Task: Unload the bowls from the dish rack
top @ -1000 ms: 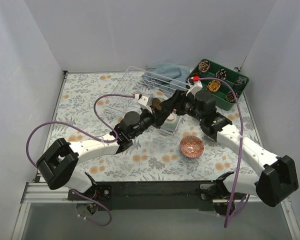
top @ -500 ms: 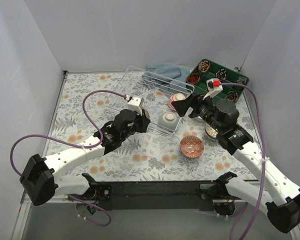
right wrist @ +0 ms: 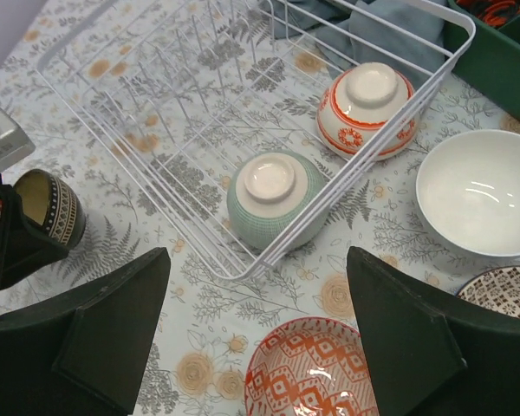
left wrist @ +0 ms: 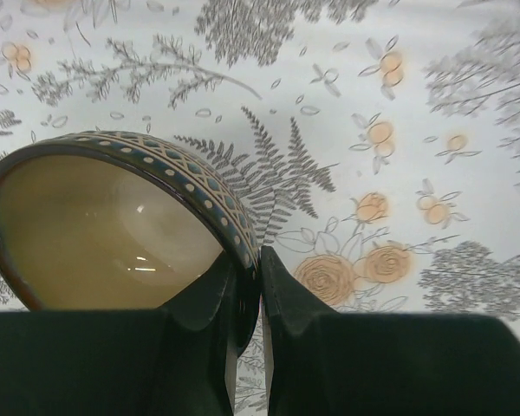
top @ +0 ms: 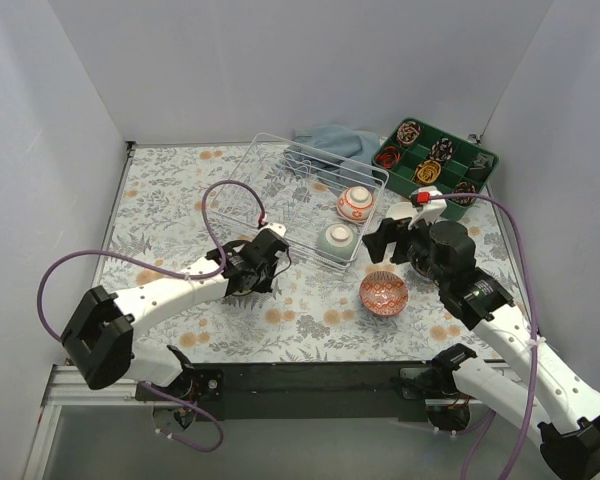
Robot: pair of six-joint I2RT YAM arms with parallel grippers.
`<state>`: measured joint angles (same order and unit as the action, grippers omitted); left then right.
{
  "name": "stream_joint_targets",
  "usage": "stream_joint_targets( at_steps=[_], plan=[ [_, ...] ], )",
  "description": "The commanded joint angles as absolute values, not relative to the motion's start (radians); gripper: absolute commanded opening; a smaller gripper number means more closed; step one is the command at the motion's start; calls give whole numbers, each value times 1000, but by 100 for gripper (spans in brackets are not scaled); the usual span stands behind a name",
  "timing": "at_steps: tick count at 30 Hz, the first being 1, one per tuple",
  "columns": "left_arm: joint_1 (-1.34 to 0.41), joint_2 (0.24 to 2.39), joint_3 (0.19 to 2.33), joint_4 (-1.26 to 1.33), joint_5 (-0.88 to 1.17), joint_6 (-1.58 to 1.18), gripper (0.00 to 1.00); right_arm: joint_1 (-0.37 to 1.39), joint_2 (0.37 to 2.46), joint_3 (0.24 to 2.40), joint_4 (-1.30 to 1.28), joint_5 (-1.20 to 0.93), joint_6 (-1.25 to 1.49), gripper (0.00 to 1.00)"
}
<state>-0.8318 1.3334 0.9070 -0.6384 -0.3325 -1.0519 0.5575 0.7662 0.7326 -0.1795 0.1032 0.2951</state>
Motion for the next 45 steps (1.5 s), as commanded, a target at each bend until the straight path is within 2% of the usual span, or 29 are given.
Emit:
stream_joint_targets(
  at_steps=[1,7,11,12,14,15,18,19,21,22,24,28,35,45],
  plan=[
    [-816,1380,937,-698,-357,-1009,4,557,739,713,-190,127,247,91],
    [-781,1489,936,-727,-373,-979,5,557,715,684,-204,149,221,91],
    [-778,1502,934,-730,-354,-986,20,558,726,687,-216,152,207,91],
    [-778,1496,934,-730,-350,-988,29,557,727,692,-215,152,206,92],
    [-778,1485,936,-732,-345,-994,39,557,744,701,-218,141,203,92],
    [-778,1479,937,-730,-342,-999,48,557,752,709,-216,134,206,92],
    [-778,1433,946,-727,-330,-1000,61,557,793,744,-219,89,206,92],
    [-778,1404,957,-727,-328,-1000,70,557,807,765,-221,62,204,92],
    [-778,1370,971,-721,-328,-1000,81,557,859,793,-239,37,207,91],
    [-778,1355,986,-718,-327,-997,92,557,906,823,-251,11,207,91],
    [-776,1295,1003,-701,-327,-991,98,561,951,856,-273,-24,213,90],
    [-775,1171,1014,-620,-354,-976,98,586,1081,929,-282,-49,227,89],
    [-753,947,864,-320,-492,-954,98,604,1282,1058,-291,-74,264,86],
    [-712,828,733,-259,-676,-927,98,606,1531,1181,-272,-100,305,79]
  ],
)
